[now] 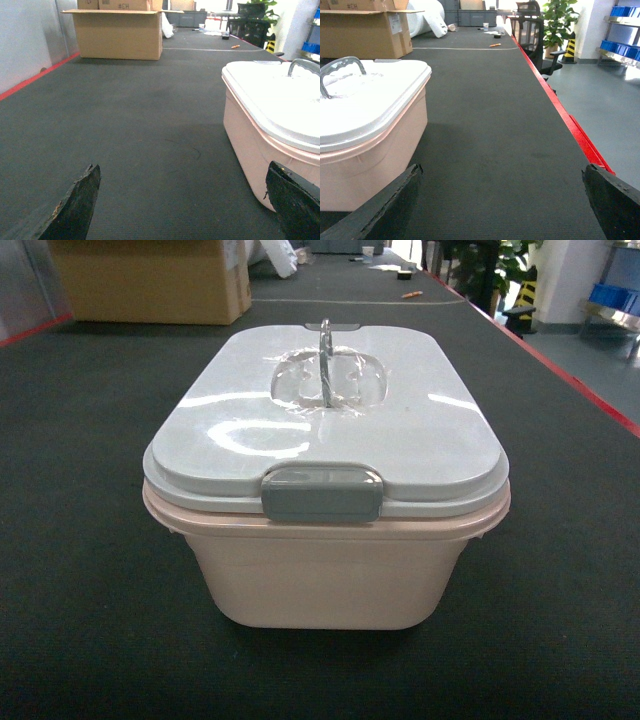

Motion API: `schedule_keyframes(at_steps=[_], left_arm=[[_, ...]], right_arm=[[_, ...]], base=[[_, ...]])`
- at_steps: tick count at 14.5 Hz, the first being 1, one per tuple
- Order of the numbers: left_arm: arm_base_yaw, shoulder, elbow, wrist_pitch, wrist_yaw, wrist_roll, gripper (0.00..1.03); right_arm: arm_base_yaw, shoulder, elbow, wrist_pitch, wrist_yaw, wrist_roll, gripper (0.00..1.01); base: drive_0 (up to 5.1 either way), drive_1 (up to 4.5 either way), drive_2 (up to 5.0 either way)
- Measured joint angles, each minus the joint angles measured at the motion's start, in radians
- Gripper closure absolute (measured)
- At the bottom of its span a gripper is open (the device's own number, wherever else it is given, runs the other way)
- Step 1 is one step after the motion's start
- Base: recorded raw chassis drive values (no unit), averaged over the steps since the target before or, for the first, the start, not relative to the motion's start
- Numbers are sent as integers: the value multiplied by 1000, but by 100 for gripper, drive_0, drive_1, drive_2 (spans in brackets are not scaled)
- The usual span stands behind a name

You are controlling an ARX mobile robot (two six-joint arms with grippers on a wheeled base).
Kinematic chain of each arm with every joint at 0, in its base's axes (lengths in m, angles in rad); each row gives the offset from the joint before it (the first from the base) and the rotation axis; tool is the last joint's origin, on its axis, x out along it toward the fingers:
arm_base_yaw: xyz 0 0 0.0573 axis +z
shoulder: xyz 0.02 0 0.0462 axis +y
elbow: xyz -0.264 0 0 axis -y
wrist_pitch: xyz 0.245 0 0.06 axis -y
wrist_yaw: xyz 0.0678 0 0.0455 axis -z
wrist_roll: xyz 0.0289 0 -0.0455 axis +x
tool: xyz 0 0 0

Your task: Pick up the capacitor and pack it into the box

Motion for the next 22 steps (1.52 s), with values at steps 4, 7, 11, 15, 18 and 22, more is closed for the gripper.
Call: schedule_keyframes(at_steps=[4,7,11,15,18,22], left_arm=[[0,0,0,0,0,0,5],[0,0,0,0,0,0,5],[0,0,0,0,0,0,5],[0,0,0,0,0,0,5],[0,0,0,0,0,0,5],[0,0,0,0,0,0,5]], right_arm=[[0,0,0,0,0,0,3],[0,0,0,0,0,0,3],[0,0,0,0,0,0,3],[0,0,0,0,0,0,3],[0,0,0,0,0,0,3],[0,0,0,0,0,0,3]], base=[[0,0,0],[0,0,0],[0,0,0],[0,0,0],[0,0,0],[0,0,0]])
